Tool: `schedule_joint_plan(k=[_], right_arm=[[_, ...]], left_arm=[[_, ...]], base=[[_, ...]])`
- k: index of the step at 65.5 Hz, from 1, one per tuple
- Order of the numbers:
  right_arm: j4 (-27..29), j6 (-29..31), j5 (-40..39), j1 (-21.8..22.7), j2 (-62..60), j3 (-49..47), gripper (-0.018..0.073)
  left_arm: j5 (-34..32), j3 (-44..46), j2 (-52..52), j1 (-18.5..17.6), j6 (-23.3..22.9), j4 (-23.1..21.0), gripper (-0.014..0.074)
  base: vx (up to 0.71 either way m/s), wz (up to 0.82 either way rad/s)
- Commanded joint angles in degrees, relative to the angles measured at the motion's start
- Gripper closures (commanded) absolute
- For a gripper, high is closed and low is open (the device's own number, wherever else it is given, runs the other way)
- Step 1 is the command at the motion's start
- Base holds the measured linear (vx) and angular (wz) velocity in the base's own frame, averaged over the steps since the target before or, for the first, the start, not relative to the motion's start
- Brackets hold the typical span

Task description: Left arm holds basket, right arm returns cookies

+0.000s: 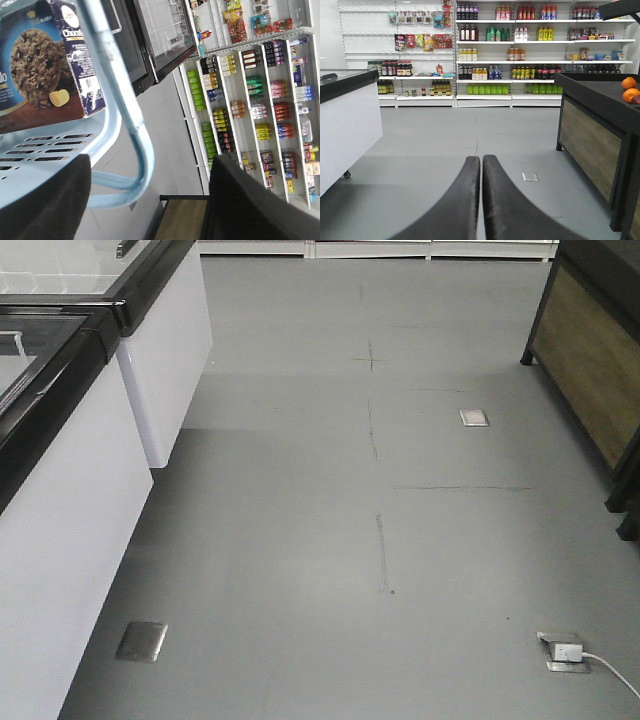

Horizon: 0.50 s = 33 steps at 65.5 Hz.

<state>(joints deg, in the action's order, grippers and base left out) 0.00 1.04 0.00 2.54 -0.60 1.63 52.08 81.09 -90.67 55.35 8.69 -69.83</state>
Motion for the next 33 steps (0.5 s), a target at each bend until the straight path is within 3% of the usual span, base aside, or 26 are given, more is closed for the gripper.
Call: schedule_joint_plan(k=[1,33], right_arm=[[0.0,0.5,-4.0,0.4,-0.7,0.2,0.0566],[0.0,0.5,-4.0,0.4,-0.7,0.2,0.0566]], left_arm=[[-0.8,1.8,0.6,0.1,0.9,-6.1,0.0109],[0.9,1.8,-8.9,0.1,11.2,-30.7,0.0111]], base=[[0.0,0.0],[0.0,0.0]])
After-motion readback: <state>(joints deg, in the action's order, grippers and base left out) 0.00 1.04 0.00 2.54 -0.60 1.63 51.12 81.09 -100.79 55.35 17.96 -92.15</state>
